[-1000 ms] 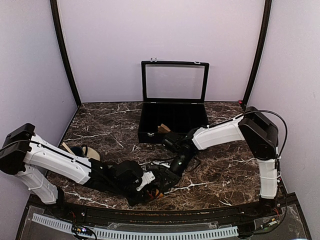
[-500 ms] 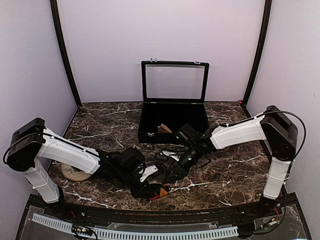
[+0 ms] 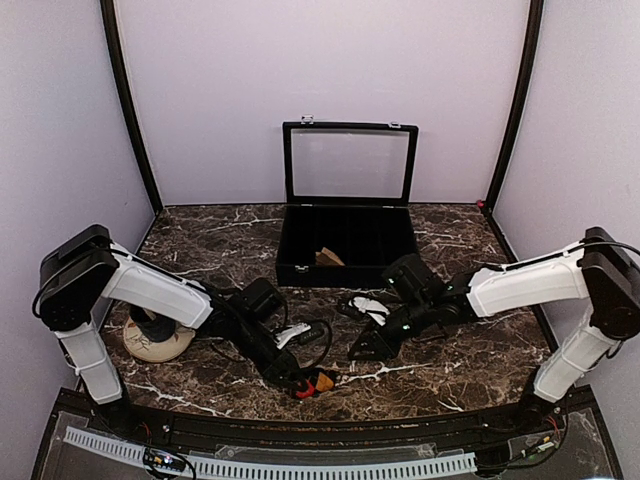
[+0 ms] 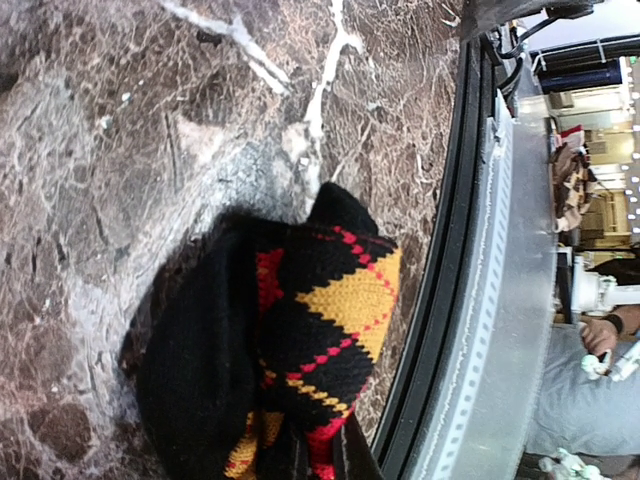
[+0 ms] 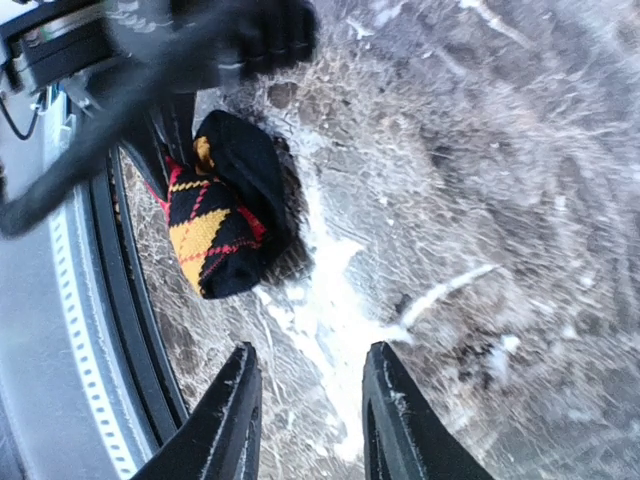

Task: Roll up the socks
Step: Roll the sock at the center of the board, then pick up the sock from the center of the board.

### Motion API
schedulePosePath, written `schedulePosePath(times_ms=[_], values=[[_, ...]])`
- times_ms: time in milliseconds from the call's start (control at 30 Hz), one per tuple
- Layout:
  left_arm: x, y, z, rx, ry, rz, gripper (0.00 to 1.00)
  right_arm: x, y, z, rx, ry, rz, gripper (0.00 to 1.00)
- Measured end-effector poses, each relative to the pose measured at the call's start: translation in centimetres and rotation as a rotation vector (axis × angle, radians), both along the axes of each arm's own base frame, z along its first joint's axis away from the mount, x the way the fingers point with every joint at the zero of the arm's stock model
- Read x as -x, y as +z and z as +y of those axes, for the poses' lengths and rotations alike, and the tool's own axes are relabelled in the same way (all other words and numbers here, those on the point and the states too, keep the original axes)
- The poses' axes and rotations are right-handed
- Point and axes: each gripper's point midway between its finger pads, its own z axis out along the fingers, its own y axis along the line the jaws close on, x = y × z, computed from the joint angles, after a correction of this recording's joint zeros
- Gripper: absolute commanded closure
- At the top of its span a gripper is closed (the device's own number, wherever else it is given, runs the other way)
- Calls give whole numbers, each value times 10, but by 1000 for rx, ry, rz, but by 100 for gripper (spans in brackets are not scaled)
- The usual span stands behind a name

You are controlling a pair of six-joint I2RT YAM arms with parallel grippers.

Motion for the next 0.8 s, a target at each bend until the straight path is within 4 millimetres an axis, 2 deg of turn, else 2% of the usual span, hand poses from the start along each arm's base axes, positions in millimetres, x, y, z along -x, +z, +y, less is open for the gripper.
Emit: schedulePosePath(times_ms=[133, 300, 567, 800], values=[[-1, 0, 1, 11, -6, 65, 100, 6, 14, 1, -9, 11, -120, 67], [-1, -1, 2, 26, -16, 140, 100, 29, 21, 13, 9, 94, -275, 63], [0, -1, 2, 36, -26, 227, 100, 64, 7, 25, 97, 231, -453, 60], [3, -1, 3, 40, -40, 270, 100, 71, -13, 43, 197, 333, -555, 56]])
